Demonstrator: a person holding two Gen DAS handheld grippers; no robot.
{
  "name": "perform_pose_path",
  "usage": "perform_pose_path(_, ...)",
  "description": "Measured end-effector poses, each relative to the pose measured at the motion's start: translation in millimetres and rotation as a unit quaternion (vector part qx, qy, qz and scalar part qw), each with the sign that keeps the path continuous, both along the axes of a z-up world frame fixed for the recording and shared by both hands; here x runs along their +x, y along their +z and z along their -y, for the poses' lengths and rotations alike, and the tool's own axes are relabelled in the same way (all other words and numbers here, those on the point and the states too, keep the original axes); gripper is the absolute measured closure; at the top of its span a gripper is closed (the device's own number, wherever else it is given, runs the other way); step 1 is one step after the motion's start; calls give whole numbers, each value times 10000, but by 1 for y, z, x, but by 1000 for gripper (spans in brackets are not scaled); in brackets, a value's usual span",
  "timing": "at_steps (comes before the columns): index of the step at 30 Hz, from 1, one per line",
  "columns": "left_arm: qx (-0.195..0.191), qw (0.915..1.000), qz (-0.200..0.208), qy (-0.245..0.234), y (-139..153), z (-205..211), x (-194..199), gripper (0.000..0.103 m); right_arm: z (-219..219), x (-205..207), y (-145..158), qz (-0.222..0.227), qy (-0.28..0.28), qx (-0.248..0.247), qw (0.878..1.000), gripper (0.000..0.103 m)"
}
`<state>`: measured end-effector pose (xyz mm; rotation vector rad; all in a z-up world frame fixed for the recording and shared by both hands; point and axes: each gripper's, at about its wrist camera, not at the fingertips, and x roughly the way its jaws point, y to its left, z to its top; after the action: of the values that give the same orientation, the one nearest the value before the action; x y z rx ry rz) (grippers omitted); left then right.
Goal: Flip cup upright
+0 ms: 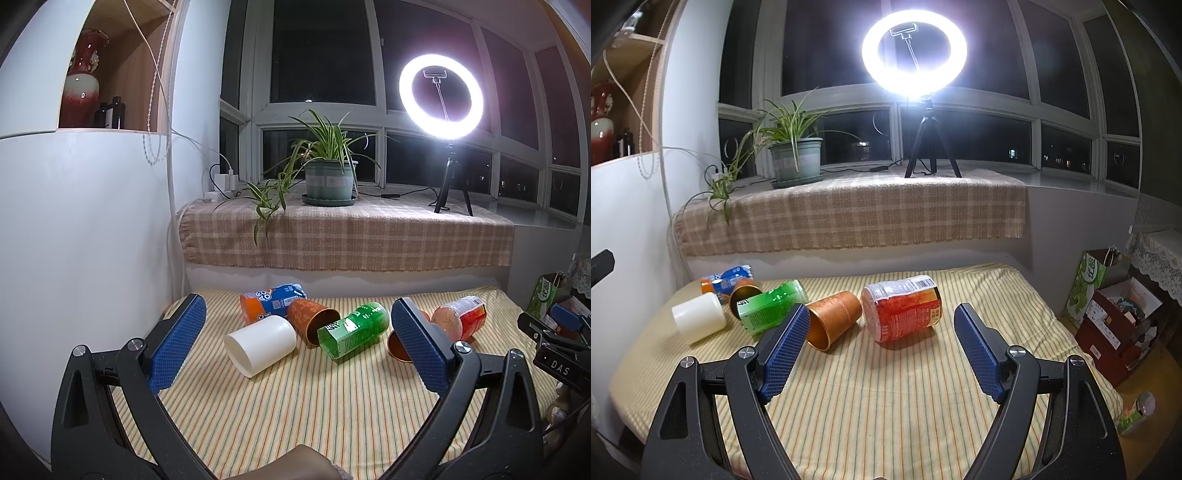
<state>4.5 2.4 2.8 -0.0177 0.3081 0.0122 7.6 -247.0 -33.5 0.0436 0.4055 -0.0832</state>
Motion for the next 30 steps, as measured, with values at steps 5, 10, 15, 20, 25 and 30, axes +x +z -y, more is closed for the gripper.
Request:
perform_pose_path(5, -12, 10000, -1, -8, 0, 0, 0, 1, 0, 1, 0, -19, 3, 15, 10000, 23)
perform_pose_path(10, -2, 10000, 9, 5, 0, 1, -1, 1, 0, 1, -1, -11, -13, 31, 10000, 23)
perform_pose_path(15, 0, 10000, 15, 4, 0, 1, -1, 1, 1, 2, -1, -22, -19, 34, 10000, 23)
perform_pose_path(20, 3, 10000, 20, 0, 0, 1, -2, 1, 1, 2, -2, -34, -18, 34, 10000, 23)
perform_pose_path(25, 3, 10000, 28, 5, 4, 0, -4, 1, 2, 1, -3, -36, -25, 33, 10000, 23)
perform_pose_path(30, 20, 10000, 30, 2, 5, 1, -4, 1, 2, 1, -4, -43, -31, 38, 10000, 23)
